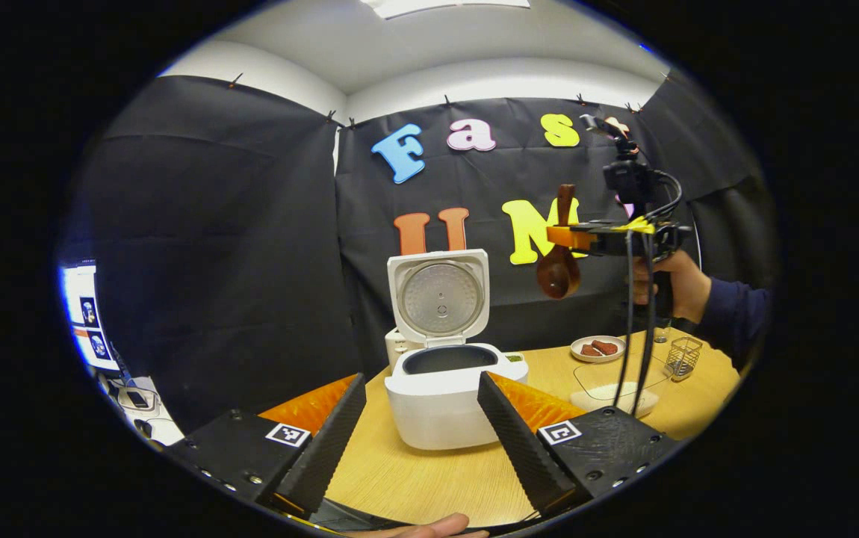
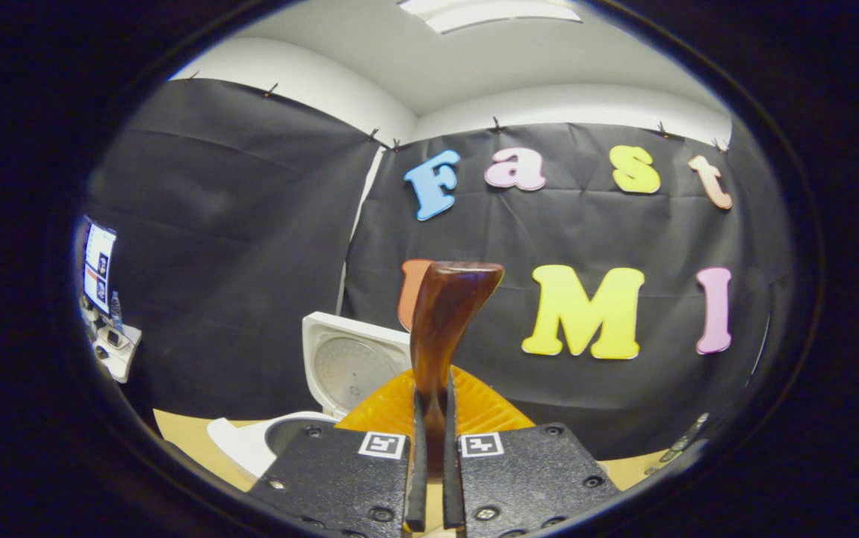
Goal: Close the left gripper, press the button to open the rice cooker; take a wooden spoon from the chopstick holder with the right hand, scoop a spoonful of rice and pour it into the rice cooker, then put the wooden spoon back into the chopstick holder.
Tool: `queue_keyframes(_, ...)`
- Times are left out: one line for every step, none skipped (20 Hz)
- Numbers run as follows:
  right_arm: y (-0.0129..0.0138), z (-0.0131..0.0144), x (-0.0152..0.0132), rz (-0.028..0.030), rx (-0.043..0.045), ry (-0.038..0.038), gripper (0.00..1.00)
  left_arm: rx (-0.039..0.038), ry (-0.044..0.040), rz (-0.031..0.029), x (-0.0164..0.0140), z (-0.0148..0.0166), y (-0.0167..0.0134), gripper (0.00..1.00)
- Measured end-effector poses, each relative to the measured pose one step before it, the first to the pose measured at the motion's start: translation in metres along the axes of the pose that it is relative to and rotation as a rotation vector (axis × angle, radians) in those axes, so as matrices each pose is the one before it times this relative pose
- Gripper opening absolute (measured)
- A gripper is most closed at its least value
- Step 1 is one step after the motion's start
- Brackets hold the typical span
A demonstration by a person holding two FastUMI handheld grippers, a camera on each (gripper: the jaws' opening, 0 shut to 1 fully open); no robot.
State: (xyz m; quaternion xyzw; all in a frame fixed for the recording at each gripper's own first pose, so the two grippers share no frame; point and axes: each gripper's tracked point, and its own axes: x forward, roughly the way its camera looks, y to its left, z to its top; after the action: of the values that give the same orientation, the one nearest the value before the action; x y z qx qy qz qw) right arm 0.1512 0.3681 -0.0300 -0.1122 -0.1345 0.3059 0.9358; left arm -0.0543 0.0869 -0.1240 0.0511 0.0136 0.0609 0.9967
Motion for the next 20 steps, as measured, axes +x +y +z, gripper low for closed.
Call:
queue_keyframes(-0.01691,0.00157,-0.01262,-0.02515,-0.00284,0.00247,0.14,-0.00460,-0.01458,-0.01188,0.00489,0.00578,-0.00822,0.95)
queue_keyframes(-0.01880,-0.00055,-0.01332,-0.02347,-0.00285,0.01680,0.12,-0.01327,-0.01225,-0.01291,0.00390,0.00572,-0.00877,0.95)
queue_keyframes(-0.01675,0.00055,-0.01170,-0.02010,0.00739,0.00766,0.13,-0.01910,-0.00309,-0.01961,0.00472,0.00440,-0.01068,0.95)
queue_keyframes(-0.01801,0.00227,-0.01142,-0.01776,0.01215,0.00753,0.14,-0.01463,-0.00180,-0.02144,0.00542,0.00298,-0.00993,0.95)
queue_keyframes(-0.02113,0.00034,-0.01255,-0.03091,0.01308,0.01533,0.14,-0.00912,-0.00644,-0.01554,0.00411,0.00130,-0.00700,0.95)
queue_keyframes(-0.02170,0.00020,-0.01052,-0.04204,0.01626,0.01078,0.14,-0.00193,-0.01087,-0.00500,0.00596,0.00307,-0.00460,0.95)
queue_keyframes(-0.02258,-0.00082,-0.00895,-0.04555,0.02087,0.00871,0.14,0.00500,-0.00670,0.00391,0.00563,0.00125,-0.00168,0.95)
queue_keyframes(-0.02139,-0.00465,-0.00783,-0.04772,0.01417,0.01923,0.14,0.00738,-0.00870,0.00498,0.00908,0.00224,-0.00421,0.96)
queue_keyframes(-0.01173,-0.00743,-0.01336,-0.02995,0.00691,0.01748,0.14,0.00711,-0.00154,-0.00210,0.00757,0.00055,-0.00542,0.96)
queue_keyframes(-0.01498,-0.00251,-0.00281,-0.02751,0.00781,0.00637,0.14,0.00734,-0.00122,-0.00769,0.00696,0.00000,-0.00688,0.95)
queue_keyframes(-0.01404,-0.00227,-0.00523,-0.01945,0.00920,0.00501,0.14,0.00839,-0.00032,-0.00948,0.00521,-0.00100,-0.00540,0.95)
queue_keyframes(-0.01229,-0.00457,-0.00232,-0.01645,0.00790,0.00711,0.14,0.00569,-0.00557,-0.00178,0.00741,0.00030,-0.00185,0.95)
queue_keyframes(-0.01363,-0.00832,-0.00145,-0.01498,0.00290,0.01085,0.14,0.00130,-0.00501,0.00323,0.00818,-0.00014,-0.00124,0.95)
queue_keyframes(-0.01377,-0.00616,-0.00186,-0.02862,0.01344,0.00313,0.14,-0.00352,-0.00058,0.00357,0.00616,-0.00213,-0.00125,0.95)
queue_keyframes(-0.01593,-0.00591,0.00105,-0.03277,0.01416,0.00312,0.14,-0.00847,-0.00269,0.00665,0.00693,-0.00166,-0.00009,0.95)
queue_keyframes(-0.01024,-0.00971,0.00322,-0.01929,-0.00269,0.01558,0.14,-0.01388,-0.00159,0.00641,0.00304,-0.00089,0.00169,0.95)
queue_keyframes(-0.00822,-0.01316,0.00316,-0.01873,0.00192,0.01060,0.14,-0.02386,0.01162,-0.00604,0.00729,-0.00280,-0.00202,0.95)
queue_keyframes(-0.00881,-0.01077,0.00499,-0.01653,0.00330,0.00961,0.14,-0.02177,0.02150,-0.00988,0.00594,-0.00550,-0.00383,0.95)
queue_keyframes(-0.00809,-0.00997,0.00543,-0.00458,0.00329,0.01059,0.14,0.01164,0.00539,0.00588,0.00377,0.00035,0.00303,0.95)
queue_keyframes(-0.00611,-0.01266,0.00676,-0.00362,0.00078,0.02211,0.14,0.02228,-0.00461,0.02721,0.00377,0.00540,0.01184,0.95)
